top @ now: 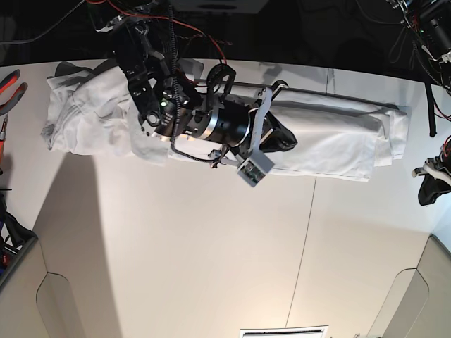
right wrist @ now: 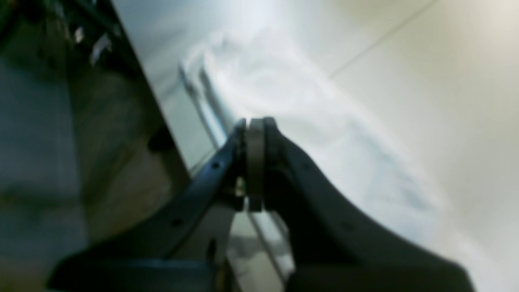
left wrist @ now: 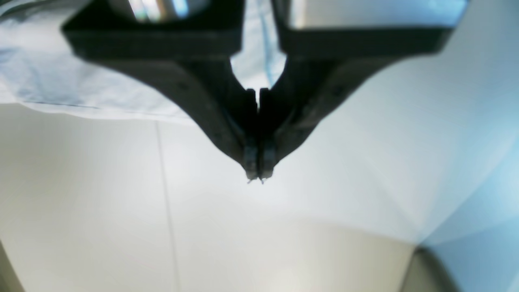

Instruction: Layout the t-shirt on the table in an organized manner, then fold the t-shirt properly

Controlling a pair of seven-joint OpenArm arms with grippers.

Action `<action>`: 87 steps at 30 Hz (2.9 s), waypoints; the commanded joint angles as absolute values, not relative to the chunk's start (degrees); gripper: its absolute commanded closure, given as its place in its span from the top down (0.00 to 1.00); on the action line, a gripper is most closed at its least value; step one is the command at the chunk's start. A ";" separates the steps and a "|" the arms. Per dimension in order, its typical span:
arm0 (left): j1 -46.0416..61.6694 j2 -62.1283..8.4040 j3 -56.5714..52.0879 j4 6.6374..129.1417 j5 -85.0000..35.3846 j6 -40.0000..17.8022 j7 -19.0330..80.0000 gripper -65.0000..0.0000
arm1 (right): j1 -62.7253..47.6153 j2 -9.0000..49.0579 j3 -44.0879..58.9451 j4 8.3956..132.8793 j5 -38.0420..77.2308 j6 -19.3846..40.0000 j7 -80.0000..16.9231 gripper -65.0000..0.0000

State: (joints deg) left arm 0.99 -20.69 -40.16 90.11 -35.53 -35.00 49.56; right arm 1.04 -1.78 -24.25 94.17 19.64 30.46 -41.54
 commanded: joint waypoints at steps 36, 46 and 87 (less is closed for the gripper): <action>-0.47 -25.96 -45.56 52.36 -54.30 -38.89 46.13 0.51 | 3.27 -0.62 -24.71 84.75 16.75 30.63 -41.41 0.00; -0.47 -27.18 -44.82 52.07 -52.53 -40.00 46.81 0.51 | 3.27 -0.62 -24.71 84.73 16.75 30.63 -41.39 0.00; -0.47 -24.60 -40.07 49.39 -68.47 -40.00 52.80 0.69 | 3.27 -0.64 -24.71 84.75 16.93 30.63 -41.36 0.00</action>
